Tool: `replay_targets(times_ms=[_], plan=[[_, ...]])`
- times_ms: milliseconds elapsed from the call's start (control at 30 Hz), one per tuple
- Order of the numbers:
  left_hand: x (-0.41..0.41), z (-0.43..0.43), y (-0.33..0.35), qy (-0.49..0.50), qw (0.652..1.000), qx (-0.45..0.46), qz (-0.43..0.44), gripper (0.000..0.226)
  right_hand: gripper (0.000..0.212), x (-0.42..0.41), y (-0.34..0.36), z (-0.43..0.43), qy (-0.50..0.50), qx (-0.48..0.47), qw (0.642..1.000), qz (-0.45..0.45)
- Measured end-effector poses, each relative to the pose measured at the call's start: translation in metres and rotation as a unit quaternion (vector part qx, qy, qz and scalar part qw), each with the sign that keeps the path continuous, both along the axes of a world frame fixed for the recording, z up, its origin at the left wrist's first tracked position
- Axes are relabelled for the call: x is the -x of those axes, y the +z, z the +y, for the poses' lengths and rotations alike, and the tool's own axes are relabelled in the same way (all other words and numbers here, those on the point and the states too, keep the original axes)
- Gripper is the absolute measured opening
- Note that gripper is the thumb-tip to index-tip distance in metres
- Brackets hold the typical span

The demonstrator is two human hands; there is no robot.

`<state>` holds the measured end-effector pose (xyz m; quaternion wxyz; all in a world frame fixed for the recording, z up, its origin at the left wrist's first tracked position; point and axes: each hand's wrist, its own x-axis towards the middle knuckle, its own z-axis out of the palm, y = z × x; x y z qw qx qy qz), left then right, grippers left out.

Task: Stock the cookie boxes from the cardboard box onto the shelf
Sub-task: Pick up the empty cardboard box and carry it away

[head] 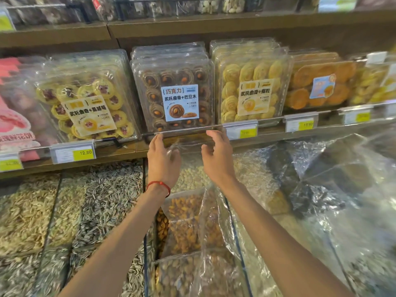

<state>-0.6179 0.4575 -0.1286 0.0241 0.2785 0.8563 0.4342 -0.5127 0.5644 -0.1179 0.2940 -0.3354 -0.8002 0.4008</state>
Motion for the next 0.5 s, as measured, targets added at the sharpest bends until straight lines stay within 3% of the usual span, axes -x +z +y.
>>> replay_targets(times_ms=[267,500], plan=[[-0.039,-0.035,-0.007,-0.150,0.988,0.000,-0.034,0.049,0.037,-0.060,-0.008,-0.063,-0.094,0.057,0.994,0.015],[-0.087,-0.081,-0.005,-0.323,0.945,-0.005,-0.051,0.037,0.031,-0.136,-0.005,-0.151,-0.198,0.066,0.977,0.027]])
